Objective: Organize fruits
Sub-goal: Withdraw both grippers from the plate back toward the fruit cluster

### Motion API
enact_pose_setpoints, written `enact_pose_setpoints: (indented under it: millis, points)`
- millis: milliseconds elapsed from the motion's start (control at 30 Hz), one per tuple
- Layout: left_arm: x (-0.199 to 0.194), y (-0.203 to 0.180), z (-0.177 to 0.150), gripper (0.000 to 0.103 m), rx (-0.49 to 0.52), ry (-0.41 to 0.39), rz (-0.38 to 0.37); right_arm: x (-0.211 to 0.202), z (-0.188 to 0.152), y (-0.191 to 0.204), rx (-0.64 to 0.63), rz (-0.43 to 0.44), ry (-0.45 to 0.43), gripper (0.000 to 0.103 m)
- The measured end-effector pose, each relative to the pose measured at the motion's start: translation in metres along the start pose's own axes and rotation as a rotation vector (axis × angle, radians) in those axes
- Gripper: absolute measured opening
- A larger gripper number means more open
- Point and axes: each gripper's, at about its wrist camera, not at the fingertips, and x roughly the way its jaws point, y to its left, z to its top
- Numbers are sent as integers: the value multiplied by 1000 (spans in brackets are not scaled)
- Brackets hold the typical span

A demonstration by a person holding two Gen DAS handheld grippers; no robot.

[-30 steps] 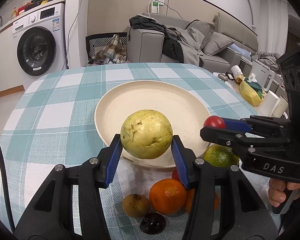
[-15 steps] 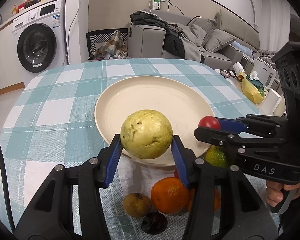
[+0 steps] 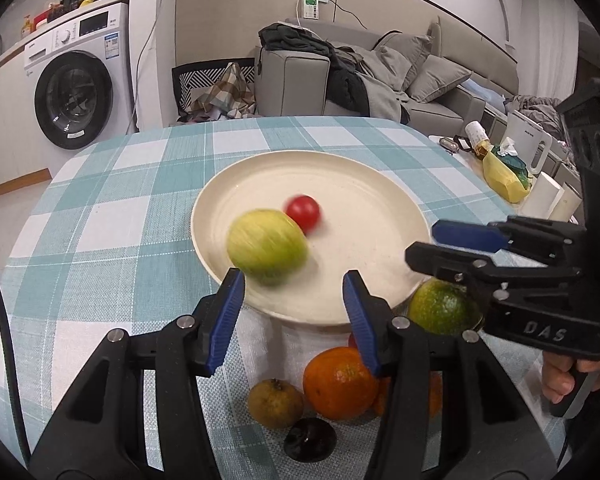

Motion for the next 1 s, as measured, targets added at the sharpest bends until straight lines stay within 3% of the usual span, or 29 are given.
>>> enact_pose_setpoints:
  millis: [67,167,267,333,400,467,633,1000]
  points:
    - [-3,0,-2,66,0,2,1,-7,-1,-1,-5,-2,-19,45]
    - [-15,0,-3,79,-2,-24,5,-18,-5,-2,-7,-4,-31,53]
    - [-31,0,-5,83,-1,-47,8,-28,-10,-3,-5,2,-38,70]
    - [-41,0,-8,84,8,-52,11,-37,-14,-4,0,14,-55,89]
    - [-50,0,-11,87,18,-60,21,-44,-20,-3,8,22,-66,94]
    - [-60,0,-15,101,15,-69,36,-48,-23,-3,16,21,-67,101]
    - [-81,4,-27,103,-12,-93,30,-56,-32,1,14,23,-80,103]
    - [-81,9,-34,102,-25,-71,28,-58,-38,-1,11,5,-55,103]
